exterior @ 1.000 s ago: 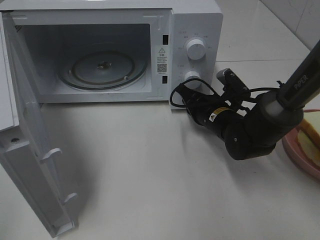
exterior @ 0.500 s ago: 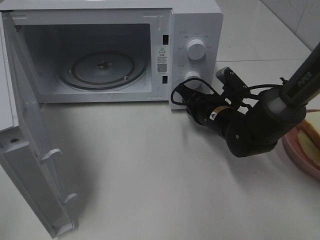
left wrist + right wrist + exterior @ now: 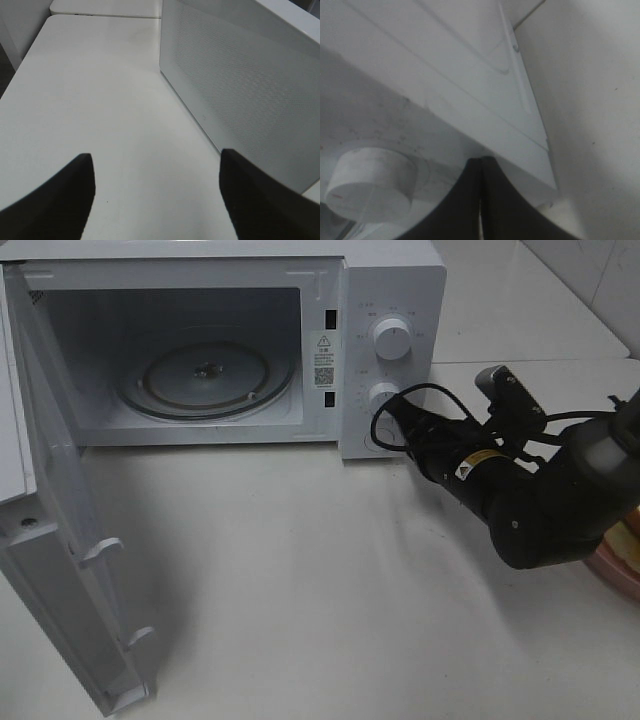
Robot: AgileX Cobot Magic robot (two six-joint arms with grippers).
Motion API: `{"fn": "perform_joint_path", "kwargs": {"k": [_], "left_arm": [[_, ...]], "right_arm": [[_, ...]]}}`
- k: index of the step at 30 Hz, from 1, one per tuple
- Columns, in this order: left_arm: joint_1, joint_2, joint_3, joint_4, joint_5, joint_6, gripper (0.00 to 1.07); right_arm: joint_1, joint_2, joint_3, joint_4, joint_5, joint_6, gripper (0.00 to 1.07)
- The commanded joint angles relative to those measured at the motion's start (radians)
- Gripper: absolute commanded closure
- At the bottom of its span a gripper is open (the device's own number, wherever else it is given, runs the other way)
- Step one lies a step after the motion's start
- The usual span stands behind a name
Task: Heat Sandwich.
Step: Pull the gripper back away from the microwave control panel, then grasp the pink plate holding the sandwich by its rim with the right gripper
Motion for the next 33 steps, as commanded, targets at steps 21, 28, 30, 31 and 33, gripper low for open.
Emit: {"fn": "perform_joint_path", "kwargs": {"k": [21,28,30,31,33], "left_arm": [[-0.007,-0.023,0.001,-0.001,0.005,0.001,0.39],[-0.007,-0.023,0.001,-0.001,0.005,0.001,0.39],[-0.007,-0.023,0.001,-0.001,0.005,0.001,0.39],[-0.007,-0.023,0.001,-0.001,0.005,0.001,0.39],[-0.007,-0.023,0.001,-0.001,0.005,0.001,0.39]], "right_arm": [[-0.009,-0.313,0.239,-0.045,0.118,-0.242,1.07],[-0.009,-0.447,0.239,-0.126,0.290,-0.327,1.06],[-0.009,-0.508,0.239,-0.130,0.391,-0.354,1.05],[-0.009,-0.508,0.239,-0.130,0.391,-0.354,1.05],[-0.009,-0.561,0.237,-0.130,0.506,-0.405,1.04]]}}
